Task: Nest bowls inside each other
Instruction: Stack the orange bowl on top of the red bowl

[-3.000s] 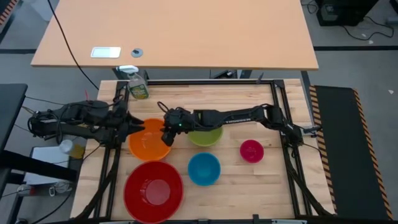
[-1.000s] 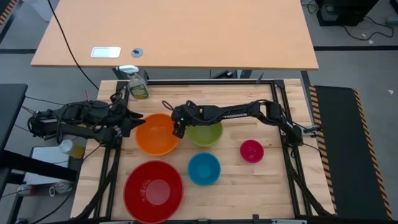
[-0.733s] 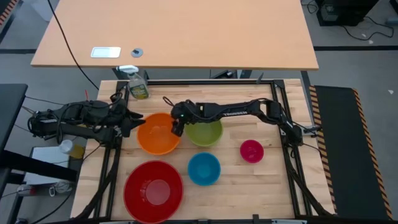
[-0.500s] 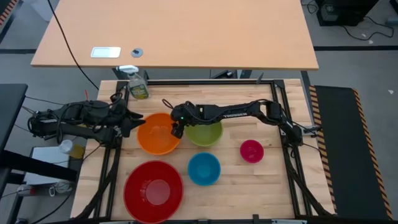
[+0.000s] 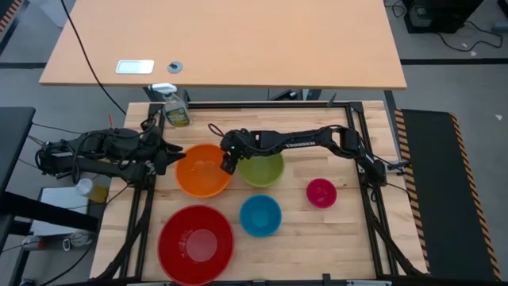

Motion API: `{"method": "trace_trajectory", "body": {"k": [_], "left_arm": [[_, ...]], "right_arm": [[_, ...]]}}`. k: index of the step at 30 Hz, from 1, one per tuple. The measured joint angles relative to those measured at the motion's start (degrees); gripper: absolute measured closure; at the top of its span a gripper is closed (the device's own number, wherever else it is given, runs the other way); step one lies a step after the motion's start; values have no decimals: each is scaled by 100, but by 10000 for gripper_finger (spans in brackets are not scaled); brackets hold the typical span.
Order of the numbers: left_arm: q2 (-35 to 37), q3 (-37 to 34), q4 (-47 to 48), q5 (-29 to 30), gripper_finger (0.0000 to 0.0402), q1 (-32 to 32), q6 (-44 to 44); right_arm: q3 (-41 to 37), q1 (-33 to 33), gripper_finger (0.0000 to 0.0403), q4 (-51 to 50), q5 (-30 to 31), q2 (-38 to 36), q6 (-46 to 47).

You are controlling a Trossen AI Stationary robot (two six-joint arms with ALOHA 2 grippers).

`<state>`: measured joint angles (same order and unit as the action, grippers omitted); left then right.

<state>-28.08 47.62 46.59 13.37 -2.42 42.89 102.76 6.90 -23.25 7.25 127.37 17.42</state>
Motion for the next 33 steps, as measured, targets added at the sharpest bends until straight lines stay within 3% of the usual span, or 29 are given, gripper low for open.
{"method": "trace_trajectory", "body": {"k": [9,15,23,25,30,33], "left_arm": [[0,0,-58,-6,194,1,-108],[13,0,-879,-240,194,-1,-931],[14,0,-1458,-278,194,-1,-1546],[47,0,-1522,-592,194,-1,-1410],[180,6,-1590,-2283,194,-6,-828],[264,9,-1493,-2946,194,-6,-443]], "right_arm": [[0,-44,312,-183,-90,0,158],[0,-34,369,-161,-53,-2,224],[0,9,373,59,3,-7,261],[0,31,371,187,-19,-7,379],[-3,128,374,638,-686,-32,501],[-11,148,374,1007,-1013,-199,325]]}}
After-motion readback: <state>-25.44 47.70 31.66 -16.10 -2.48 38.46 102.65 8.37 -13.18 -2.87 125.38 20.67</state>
